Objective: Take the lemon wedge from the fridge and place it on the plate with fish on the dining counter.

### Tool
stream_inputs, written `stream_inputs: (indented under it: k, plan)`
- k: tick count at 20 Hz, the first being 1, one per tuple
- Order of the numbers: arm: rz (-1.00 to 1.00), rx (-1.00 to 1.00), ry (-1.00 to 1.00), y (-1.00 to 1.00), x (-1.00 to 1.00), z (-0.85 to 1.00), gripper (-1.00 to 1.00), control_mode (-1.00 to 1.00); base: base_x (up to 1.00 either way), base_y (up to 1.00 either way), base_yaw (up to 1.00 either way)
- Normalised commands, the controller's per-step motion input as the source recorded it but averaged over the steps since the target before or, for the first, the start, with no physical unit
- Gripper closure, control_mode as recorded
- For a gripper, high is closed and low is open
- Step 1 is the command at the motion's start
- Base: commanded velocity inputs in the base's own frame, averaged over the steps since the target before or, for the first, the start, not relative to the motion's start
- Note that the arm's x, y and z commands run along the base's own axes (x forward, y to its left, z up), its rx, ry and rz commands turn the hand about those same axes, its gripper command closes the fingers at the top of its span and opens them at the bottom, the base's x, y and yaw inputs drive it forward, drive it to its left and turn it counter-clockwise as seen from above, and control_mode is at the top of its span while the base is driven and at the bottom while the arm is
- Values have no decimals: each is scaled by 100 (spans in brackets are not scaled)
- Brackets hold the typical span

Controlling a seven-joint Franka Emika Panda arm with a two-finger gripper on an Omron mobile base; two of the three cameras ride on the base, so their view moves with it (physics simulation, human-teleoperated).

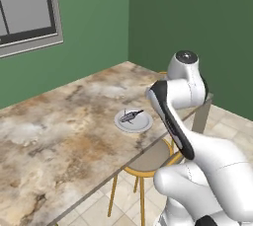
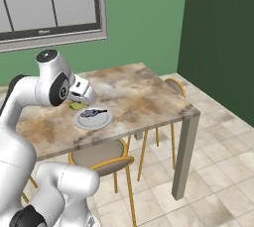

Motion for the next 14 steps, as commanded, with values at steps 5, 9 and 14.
stream_inputs:
  k: [5, 9, 14]
  plan:
    - [-38, 9, -6, -2, 8, -62, 100, -100, 0, 0, 0]
    - [-21, 26, 0, -3, 0, -15, 100, -100, 0, 0, 0]
    - [-13, 33, 0, 0, 11, -1, 100, -100, 0, 0, 0]
